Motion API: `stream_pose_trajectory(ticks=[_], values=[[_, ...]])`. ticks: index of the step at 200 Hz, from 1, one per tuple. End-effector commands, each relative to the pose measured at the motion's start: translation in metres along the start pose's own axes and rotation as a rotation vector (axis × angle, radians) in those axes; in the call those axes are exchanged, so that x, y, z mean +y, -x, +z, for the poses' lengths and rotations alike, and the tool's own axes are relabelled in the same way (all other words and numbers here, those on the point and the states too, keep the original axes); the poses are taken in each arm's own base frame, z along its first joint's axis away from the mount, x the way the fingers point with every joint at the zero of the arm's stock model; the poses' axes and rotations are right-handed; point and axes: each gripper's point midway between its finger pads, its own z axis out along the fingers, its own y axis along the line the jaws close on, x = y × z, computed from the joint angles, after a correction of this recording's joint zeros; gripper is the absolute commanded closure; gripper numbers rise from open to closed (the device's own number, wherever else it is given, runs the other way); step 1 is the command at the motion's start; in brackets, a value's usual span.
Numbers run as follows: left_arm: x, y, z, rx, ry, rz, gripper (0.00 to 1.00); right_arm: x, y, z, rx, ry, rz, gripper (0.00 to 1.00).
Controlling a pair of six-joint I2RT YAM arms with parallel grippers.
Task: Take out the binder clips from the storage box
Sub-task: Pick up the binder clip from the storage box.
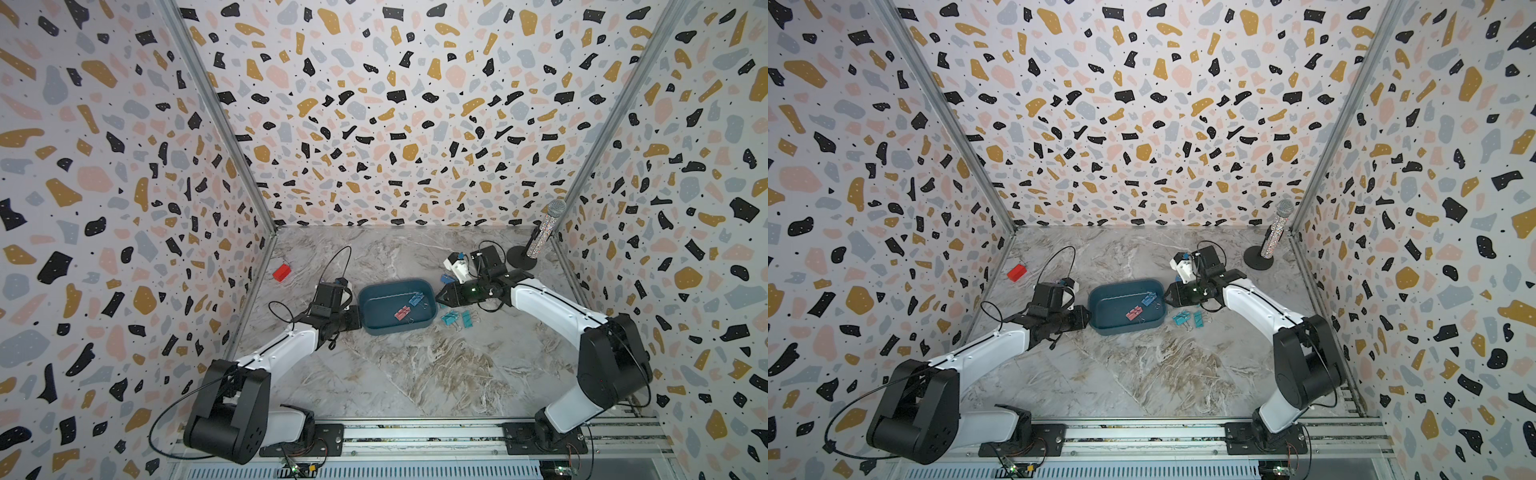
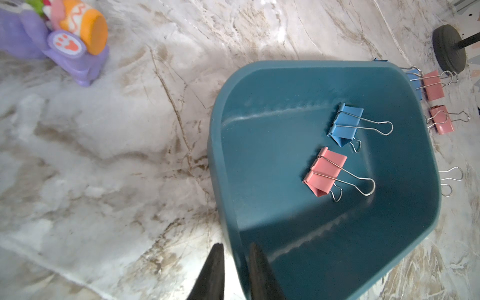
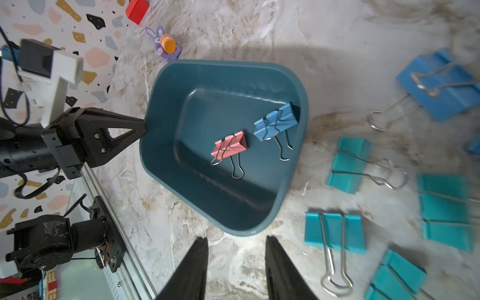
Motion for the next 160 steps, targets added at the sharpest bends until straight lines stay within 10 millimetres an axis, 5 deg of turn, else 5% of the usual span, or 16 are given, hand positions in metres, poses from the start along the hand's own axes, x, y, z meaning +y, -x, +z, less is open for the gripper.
stream_pose_trajectory(ticks=[1, 62, 160], values=[[-0.001, 0.004, -0.001, -0.005, 0.006, 0.012, 0.79, 0.011, 0.005, 0.012, 0.037, -0.005, -0.015, 0.57], [-0.003, 0.003, -0.001, -0.005, 0.003, 0.019, 0.79, 0.024, 0.005, 0.056, 0.127, 0.029, -0.024, 0.54], [-0.003, 0.002, -0.002, -0.006, 0.002, 0.019, 0.79, 0.030, 0.002, 0.087, 0.203, 0.032, -0.018, 0.54]])
